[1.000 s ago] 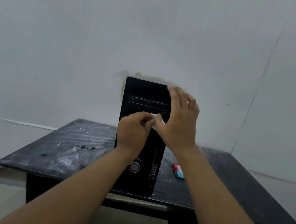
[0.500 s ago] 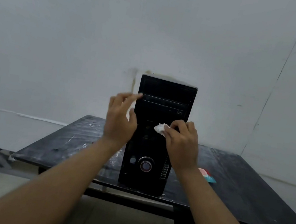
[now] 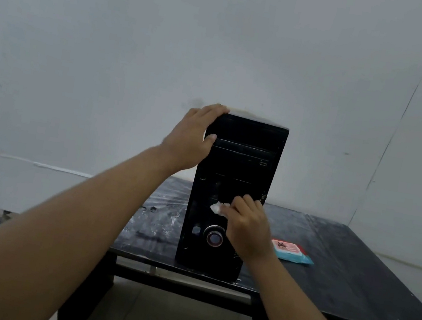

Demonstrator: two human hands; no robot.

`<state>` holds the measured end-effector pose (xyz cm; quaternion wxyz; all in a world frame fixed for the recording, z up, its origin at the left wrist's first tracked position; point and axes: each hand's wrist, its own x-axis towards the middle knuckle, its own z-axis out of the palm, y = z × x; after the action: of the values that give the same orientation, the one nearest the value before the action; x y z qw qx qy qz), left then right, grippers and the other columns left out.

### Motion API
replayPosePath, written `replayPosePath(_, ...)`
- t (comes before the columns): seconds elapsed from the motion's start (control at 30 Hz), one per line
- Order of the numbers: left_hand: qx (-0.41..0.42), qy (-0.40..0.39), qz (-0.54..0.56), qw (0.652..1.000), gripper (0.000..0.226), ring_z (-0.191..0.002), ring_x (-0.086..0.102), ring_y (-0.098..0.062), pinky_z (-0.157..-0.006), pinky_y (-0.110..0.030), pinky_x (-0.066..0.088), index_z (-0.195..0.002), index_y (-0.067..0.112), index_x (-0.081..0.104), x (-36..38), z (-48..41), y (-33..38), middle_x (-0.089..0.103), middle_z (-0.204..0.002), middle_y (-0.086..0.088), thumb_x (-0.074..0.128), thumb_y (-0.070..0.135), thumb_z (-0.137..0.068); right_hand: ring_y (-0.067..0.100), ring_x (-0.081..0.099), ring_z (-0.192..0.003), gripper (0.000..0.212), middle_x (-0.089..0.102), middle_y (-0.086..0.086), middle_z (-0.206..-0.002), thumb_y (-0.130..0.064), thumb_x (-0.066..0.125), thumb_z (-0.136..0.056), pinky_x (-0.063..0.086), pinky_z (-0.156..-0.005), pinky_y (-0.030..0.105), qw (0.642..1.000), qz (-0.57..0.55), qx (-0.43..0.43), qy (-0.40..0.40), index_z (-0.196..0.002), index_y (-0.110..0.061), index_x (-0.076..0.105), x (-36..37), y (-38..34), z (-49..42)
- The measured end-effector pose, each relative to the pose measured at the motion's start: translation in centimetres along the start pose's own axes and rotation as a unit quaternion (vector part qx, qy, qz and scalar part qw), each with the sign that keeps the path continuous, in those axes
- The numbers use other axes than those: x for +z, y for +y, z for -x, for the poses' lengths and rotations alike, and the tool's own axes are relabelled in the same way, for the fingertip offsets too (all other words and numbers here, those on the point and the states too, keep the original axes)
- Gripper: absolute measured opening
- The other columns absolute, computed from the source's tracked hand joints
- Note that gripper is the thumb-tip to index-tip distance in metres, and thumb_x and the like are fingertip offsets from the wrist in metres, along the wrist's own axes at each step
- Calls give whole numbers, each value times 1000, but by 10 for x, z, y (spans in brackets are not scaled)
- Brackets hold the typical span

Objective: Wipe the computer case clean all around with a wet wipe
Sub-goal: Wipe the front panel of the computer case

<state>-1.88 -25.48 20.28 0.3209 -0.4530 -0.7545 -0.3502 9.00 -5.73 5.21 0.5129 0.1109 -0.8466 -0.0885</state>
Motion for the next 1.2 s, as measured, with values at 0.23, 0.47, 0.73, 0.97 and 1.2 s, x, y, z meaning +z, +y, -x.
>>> replayPosePath(0.23,-17,-5,17,1000,73,-145,34,-24,-122,-31,27,-163,28,34,8,3,5,33,-166,13,52,0,-98,24,51,-77,10,62,0,-77,-23,75,-97,32,-67,35,985,41,94,135,-92,-17,82,-31,15,-80)
replayPosePath(0.47,-43,-43,27,998,90,-142,31,-22,-119,-29,28,-163,29,31,1,4,10,27,-166,17,45,-14,-85,16,44,-74,12,55,0,-81,-10,75,-98,26,-69,30,998,-5,23,50,-104,-18,83,-1,-7,-26)
replayPosePath(0.73,-41,-61,31,997,99,-140,32,-20,-119,-30,30,-164,32,27,1,1,3,24,-167,17,49,-18,-81,26,52,-80,13,61,1,-81,-17,73,-99,28,-70,37,992,84,-75,59,-92,-23,81,-15,9,-60)
replayPosePath(0.97,-37,-47,35,998,97,-142,28,-19,-114,-24,25,-166,29,24,6,7,6,19,-166,20,49,-15,-83,22,47,-76,11,56,1,-79,-17,74,-102,22,-72,31,990,48,40,124,-94,-18,81,-17,1,-84)
replayPosePath(1.2,-24,-54,15,998,104,-133,35,-18,-108,-21,32,-166,31,23,2,5,3,21,-167,19,52,-19,-80,27,57,-83,17,66,5,-92,-6,69,-95,39,-70,40,993,74,-95,-6,-94,-17,81,-4,-4,-32)
